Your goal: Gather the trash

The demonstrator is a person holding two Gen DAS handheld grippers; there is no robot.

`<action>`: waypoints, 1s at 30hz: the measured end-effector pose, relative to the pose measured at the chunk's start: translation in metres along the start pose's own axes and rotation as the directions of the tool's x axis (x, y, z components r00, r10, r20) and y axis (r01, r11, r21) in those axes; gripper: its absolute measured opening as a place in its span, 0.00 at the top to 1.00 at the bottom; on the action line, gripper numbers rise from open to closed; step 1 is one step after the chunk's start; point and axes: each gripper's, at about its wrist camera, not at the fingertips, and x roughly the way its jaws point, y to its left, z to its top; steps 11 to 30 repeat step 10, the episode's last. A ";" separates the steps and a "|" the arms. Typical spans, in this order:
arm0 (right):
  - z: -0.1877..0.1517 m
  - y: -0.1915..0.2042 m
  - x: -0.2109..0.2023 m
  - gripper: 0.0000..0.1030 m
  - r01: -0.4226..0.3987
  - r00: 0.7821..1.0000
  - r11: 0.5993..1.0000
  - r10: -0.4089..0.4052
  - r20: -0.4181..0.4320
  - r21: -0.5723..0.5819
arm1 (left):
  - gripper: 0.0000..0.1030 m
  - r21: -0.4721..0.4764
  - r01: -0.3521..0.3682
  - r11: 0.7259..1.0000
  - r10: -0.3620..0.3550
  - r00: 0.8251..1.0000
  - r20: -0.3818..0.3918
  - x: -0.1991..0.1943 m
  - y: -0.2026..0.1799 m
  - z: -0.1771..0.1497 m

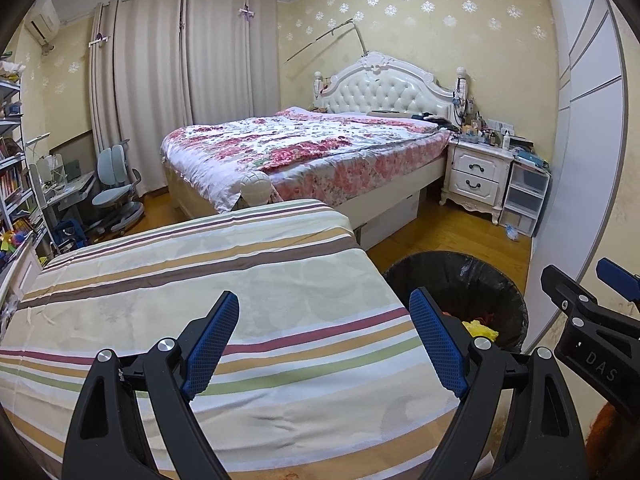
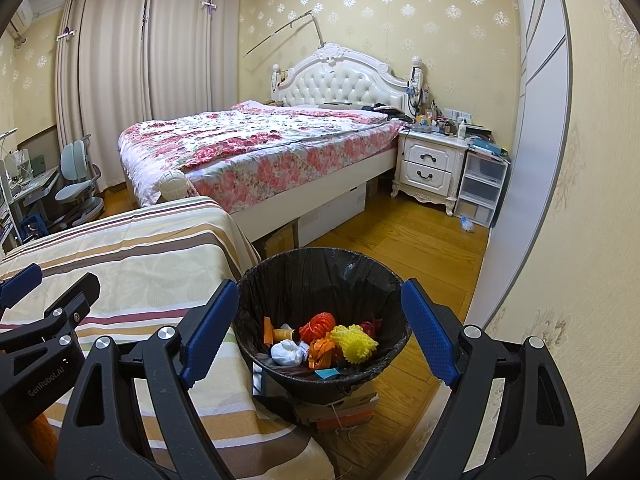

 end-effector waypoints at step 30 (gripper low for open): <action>-0.011 0.013 0.006 0.21 -0.032 0.999 0.999 0.031 -0.023 -0.031 | 0.18 -0.045 -0.042 0.998 0.040 0.998 -0.055 0.013 0.032 -0.002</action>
